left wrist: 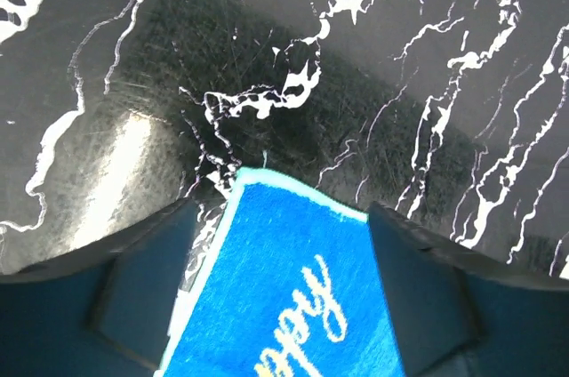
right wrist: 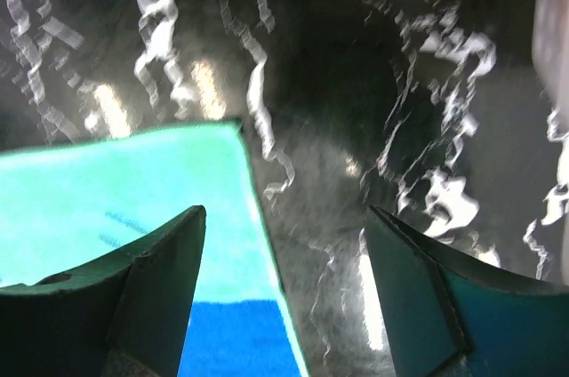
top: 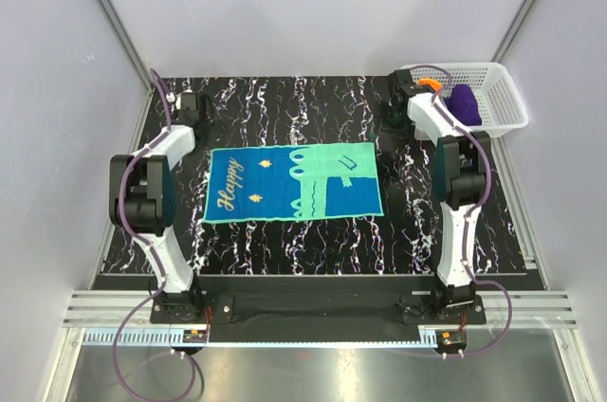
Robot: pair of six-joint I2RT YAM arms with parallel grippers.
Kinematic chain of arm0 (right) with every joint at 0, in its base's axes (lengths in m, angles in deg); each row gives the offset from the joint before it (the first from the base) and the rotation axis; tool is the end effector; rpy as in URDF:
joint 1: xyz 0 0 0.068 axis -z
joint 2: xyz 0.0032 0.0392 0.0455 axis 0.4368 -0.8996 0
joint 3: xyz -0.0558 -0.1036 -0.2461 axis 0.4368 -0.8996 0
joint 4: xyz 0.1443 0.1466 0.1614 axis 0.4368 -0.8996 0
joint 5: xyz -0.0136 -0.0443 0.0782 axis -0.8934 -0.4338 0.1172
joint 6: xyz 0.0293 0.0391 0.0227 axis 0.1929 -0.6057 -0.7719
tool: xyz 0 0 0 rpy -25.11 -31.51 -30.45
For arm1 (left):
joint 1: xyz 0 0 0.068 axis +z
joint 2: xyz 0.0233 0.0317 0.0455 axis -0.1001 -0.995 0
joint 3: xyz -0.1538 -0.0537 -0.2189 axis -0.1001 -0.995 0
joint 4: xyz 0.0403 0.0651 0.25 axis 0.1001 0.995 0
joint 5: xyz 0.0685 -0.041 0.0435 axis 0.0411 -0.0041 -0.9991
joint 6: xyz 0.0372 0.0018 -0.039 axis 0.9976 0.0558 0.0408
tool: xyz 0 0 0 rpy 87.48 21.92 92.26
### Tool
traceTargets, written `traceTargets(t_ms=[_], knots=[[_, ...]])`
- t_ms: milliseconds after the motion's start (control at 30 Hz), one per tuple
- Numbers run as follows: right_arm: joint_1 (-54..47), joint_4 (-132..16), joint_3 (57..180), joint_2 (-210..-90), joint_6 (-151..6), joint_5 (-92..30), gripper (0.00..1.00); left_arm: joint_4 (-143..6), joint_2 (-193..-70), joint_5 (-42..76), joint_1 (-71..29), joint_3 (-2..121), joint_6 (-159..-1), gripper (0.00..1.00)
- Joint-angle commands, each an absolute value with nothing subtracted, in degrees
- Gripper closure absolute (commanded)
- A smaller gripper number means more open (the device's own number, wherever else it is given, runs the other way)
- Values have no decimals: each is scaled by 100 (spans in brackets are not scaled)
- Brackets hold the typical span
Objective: Roll the towels
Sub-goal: Flatten the towel
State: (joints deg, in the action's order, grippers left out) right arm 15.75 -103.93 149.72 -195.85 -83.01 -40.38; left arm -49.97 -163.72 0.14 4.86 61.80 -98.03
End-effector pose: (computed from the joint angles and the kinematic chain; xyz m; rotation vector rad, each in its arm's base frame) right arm 0.4657 0.0825 0.1957 0.1726 2.7351 0.1001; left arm 0.4089 -0.0010 0.1974 -0.6671 2.3296 -0.0546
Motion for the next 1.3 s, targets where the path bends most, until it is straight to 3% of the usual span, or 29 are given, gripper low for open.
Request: traceTargets(t_ms=[0,167,367,500,700,1133,1267], knots=[[1570,-10166,14442,-18460,-8324,-3621,21,-5190,-15455,-275,504,6071,-9770,6],[1422,-9734,13623,-17490,-8579,-2783,21,-4917,-14434,-511,496,5380,-9997,5],[1193,-8645,11129,-15856,-9299,-2335,22,-4662,-12493,-205,513,3639,-10744,8],[1184,-8178,9478,-14898,-9827,-2484,22,-4609,-11123,278,531,2417,-11070,10],[1183,-8045,8507,-13825,-10197,-2597,22,-4688,-10013,534,566,1133,-11299,16],[1175,-8090,8199,-13867,-10320,-2800,21,-4996,-10319,552,575,534,-11431,21],[1184,-7941,8190,-14043,-10328,-2739,22,-5189,-10538,543,566,516,-11387,30]])
